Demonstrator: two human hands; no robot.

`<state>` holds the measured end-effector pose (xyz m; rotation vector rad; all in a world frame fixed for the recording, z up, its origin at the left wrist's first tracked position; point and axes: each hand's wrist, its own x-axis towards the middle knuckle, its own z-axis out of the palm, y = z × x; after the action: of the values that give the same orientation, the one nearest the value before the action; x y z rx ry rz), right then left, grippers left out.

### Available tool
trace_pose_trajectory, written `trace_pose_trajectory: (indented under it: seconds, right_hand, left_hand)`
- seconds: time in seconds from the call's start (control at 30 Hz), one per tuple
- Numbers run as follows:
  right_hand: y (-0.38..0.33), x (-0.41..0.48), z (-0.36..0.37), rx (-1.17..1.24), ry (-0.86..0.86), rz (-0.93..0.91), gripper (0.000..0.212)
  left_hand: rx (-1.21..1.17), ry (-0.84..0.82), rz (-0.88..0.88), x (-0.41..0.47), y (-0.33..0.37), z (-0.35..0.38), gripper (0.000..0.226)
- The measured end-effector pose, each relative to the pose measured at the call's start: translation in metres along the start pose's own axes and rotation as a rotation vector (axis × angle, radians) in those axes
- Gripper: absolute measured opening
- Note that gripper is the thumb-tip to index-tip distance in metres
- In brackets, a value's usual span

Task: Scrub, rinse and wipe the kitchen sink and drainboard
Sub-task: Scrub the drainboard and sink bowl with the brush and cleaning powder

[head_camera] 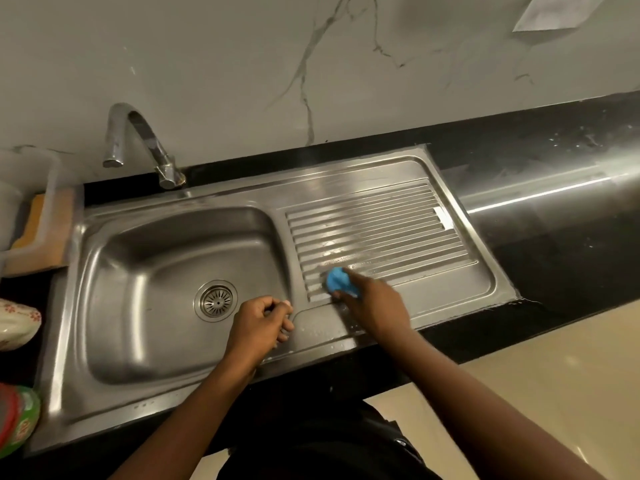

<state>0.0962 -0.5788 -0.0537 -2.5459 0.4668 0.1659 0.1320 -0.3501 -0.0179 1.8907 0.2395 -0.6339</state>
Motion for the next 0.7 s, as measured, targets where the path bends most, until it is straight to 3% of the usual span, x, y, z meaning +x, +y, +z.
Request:
trace_pose_trajectory:
  seconds: [0.2,0.33,0.5,0.7]
  right_hand:
    - [0.093,0.038,-0.082,0.047,0.172,0.217,0.044]
    - [0.051,0.039,-0.054,0.165,0.126,0.197,0.039]
    - [-0.001,0.009,-0.006,0.057,-0.014,0.013,0.060]
    - [0.105,0.021,-0.077,0.044,0.095,0.117,0.051]
  left_hand:
    - [-0.002,-0.004,0.000,0.004,0.001,0.016,0.021]
    - [-0.027,0.004,-0.014,0.009,0.007,0.031,0.018]
    - [0.009,-0.008,-0.005,0.016,0.012,0.050,0.019]
    - [-0.007,-0.005,0.000,0.016,0.016,0.063,0.017]
